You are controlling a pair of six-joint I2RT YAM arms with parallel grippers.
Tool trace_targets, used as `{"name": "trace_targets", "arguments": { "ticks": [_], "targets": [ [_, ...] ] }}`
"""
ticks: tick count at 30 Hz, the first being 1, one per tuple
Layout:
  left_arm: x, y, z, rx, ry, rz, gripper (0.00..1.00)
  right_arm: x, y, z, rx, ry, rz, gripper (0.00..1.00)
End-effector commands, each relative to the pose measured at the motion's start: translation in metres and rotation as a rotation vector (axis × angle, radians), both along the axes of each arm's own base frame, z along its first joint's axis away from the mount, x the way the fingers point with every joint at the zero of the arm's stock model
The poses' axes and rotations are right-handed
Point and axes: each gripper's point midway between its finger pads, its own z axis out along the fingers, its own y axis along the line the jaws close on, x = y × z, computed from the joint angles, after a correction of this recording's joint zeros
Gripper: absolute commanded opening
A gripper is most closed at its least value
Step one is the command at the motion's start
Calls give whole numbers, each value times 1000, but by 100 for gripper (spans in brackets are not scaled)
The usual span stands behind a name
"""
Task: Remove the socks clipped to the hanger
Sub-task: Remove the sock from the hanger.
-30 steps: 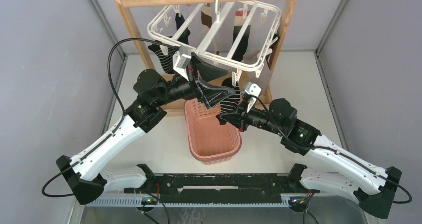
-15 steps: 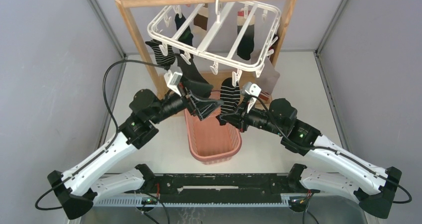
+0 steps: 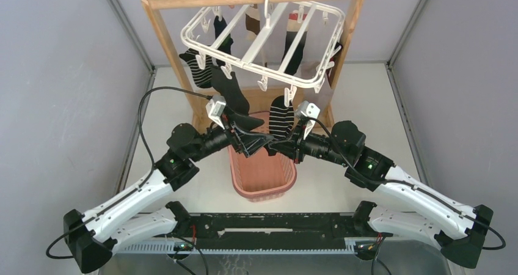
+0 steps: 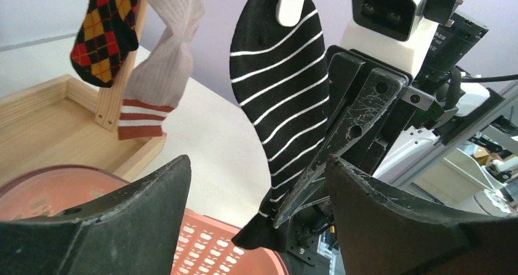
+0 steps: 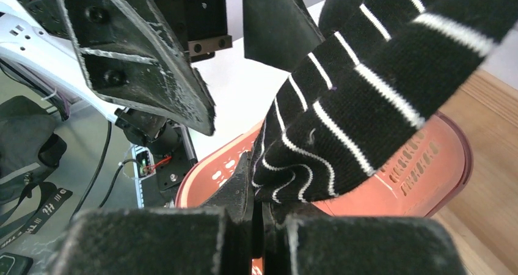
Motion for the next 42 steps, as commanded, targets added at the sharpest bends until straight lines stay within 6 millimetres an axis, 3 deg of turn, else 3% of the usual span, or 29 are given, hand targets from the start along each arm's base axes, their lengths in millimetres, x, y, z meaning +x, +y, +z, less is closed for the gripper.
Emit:
{"name": "trace_targets", "arguments": {
  "ticks": [1,20,25,30,32,38,42],
  "targets": [
    [-8,-8,23,-99,-36,-76,81,-6,4,35,84,-45,32,0],
    [-17,-21,32,-131,-43,-181,35,-6,4,30,71,-36,30,0],
    [-16,-24,30,-126,-36,-195,28,-6,4,30,72,-37,29,0],
    [-15,-24,31,-129,-36,-188,1,-4,3,29,67,-35,18,0],
    [-14,-23,31,-125,-35,-181,0,-3,3,27,62,-31,13,5],
    [-12,-18,33,-119,-39,-156,0,-2,-1,25,53,-19,-8,40],
    [-6,-13,32,-113,-21,-117,0,-3,-4,25,51,-19,-18,55]
  ]
}}
